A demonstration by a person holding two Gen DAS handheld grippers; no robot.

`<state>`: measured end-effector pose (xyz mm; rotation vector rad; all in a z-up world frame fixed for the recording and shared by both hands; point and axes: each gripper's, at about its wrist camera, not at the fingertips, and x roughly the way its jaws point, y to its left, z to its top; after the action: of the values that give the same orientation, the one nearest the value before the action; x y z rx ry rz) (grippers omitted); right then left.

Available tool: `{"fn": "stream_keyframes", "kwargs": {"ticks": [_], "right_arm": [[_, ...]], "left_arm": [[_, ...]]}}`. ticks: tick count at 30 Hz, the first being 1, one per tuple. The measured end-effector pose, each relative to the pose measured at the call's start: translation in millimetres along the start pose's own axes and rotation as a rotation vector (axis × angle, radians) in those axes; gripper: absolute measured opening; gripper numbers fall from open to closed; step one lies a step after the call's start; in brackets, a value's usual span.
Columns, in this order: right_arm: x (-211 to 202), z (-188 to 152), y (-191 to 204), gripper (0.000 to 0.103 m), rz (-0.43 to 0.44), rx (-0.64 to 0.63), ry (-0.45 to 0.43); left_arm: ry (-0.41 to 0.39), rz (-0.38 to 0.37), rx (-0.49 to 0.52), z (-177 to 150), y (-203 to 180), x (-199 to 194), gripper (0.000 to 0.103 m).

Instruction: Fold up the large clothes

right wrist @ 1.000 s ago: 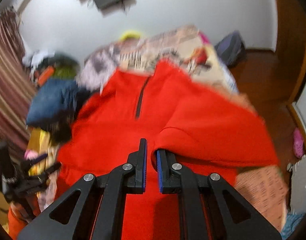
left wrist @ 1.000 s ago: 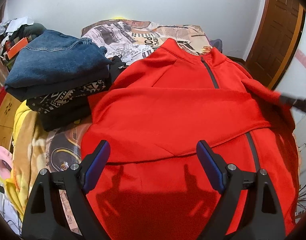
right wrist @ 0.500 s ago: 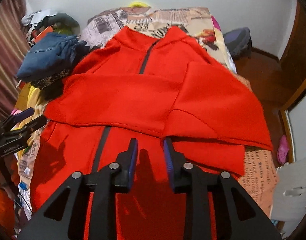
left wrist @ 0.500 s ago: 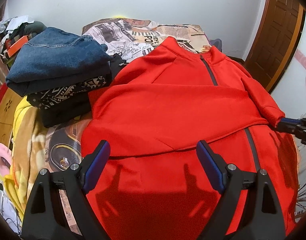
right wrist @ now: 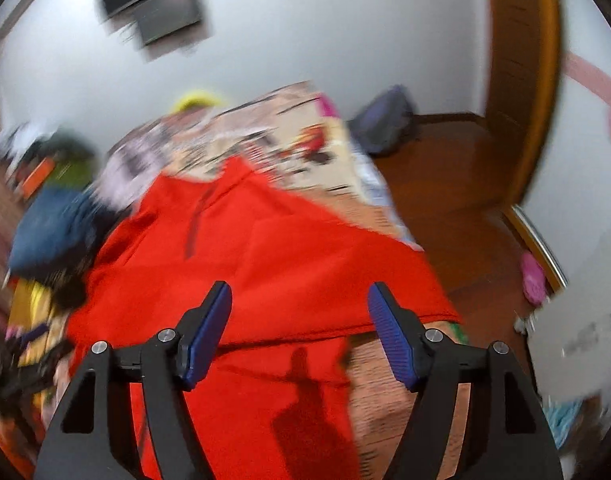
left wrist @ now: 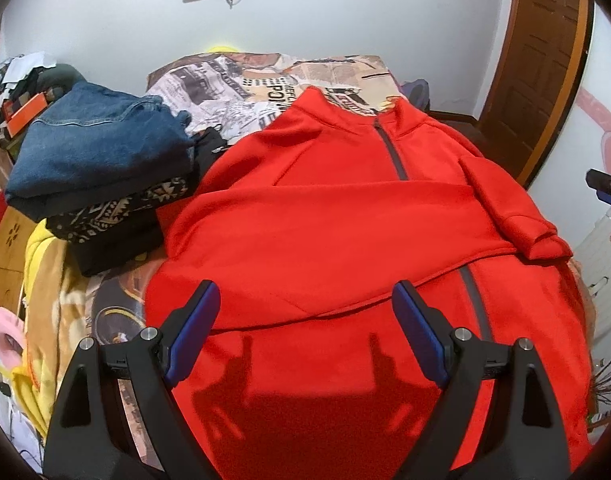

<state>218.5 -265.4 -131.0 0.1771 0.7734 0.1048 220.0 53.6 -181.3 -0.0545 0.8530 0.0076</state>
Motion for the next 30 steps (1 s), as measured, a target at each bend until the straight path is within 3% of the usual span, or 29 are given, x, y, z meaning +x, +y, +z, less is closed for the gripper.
{"fn": "stream_keyframes", "kwargs": {"ticks": [5, 13, 19, 25, 27, 29, 30], "right_arm": [[21.2, 0.0, -36.4, 0.067, 0.005, 0.177, 0.037], [75.6, -26.5, -74.3, 0.067, 0.175, 0.448, 0.23], [96.8, -29.7, -81.0, 0.067, 0.244, 0.52, 0.262], [114.0, -20.8, -86.6, 0.066, 0.196, 0.546, 0.234], [116.2, -17.3, -86.3, 0.056, 0.158, 0.541, 0.221], [116.3, -14.3, -85.1, 0.027, 0.143, 0.53, 0.22], [117.0, -12.6, -84.3, 0.021, 0.147, 0.526, 0.223]], "left_arm": [[0.004, -0.002, 0.013, 2.9, -6.9, 3.2, 0.088], [0.052, -0.037, -0.029, 3.2, -5.0, 19.4, 0.088], [0.078, -0.038, -0.046, 2.7, -4.9, 30.1, 0.088], [0.071, -0.032, -0.053, 3.9, -4.9, 32.0, 0.088], [0.066, -0.028, -0.053, 4.2, -4.7, 31.8, 0.088], [0.063, -0.031, -0.055, 4.4, -4.0, 31.2, 0.088], [0.061, -0.03, -0.055, 4.4, -3.6, 30.6, 0.088]]}}
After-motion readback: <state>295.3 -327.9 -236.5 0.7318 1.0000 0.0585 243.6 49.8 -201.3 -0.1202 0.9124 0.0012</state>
